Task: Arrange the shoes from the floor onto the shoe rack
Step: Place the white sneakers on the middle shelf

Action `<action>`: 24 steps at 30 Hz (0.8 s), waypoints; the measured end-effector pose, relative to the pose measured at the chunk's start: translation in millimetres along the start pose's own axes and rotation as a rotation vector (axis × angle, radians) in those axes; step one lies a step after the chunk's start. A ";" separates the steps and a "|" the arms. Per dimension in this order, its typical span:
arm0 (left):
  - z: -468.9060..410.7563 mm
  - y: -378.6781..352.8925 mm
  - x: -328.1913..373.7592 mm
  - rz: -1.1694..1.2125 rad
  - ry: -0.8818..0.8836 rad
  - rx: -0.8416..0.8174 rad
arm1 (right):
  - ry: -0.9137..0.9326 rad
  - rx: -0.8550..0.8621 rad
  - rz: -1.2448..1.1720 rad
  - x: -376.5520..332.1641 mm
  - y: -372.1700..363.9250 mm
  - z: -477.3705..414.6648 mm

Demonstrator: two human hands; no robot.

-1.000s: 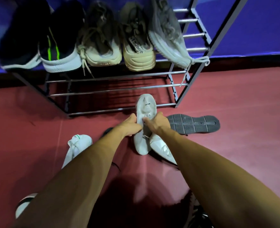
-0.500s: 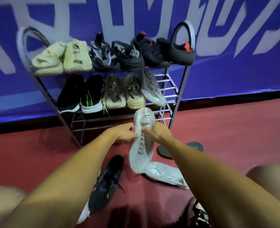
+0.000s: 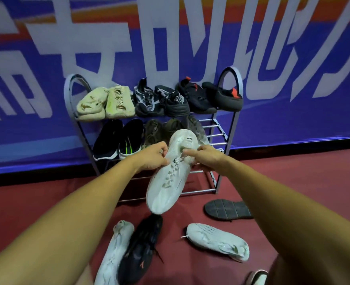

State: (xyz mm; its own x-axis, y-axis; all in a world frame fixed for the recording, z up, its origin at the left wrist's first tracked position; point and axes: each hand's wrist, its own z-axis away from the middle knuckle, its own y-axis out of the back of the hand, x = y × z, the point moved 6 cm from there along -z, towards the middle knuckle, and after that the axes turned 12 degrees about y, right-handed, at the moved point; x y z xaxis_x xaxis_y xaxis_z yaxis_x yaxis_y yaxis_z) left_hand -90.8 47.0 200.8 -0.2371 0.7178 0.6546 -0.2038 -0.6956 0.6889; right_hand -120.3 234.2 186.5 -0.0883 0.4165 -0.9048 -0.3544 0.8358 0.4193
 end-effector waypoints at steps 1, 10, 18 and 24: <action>-0.5 2.3 -1.5 0.020 -0.008 0.014 | 0.025 0.049 -0.055 0.1 -1.8 -2.5; -5.9 13.6 -6.1 -0.097 -0.032 0.087 | -0.003 -0.026 -0.420 6.1 -16.8 -6.1; -4.9 26.9 -9.6 -0.185 -0.085 0.179 | -0.078 0.006 -0.415 18.7 -11.5 0.5; -9.9 37.0 -5.5 -0.144 -0.059 0.259 | -0.026 0.071 -0.378 5.0 4.2 -13.8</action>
State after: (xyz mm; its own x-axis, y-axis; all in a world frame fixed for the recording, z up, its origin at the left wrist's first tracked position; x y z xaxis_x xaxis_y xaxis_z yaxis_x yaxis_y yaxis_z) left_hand -106.5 17.0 219.6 -0.1660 0.8142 0.5564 0.0201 -0.5613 0.8274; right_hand -135.0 234.9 182.7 0.0603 0.0821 -0.9948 -0.2920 0.9545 0.0611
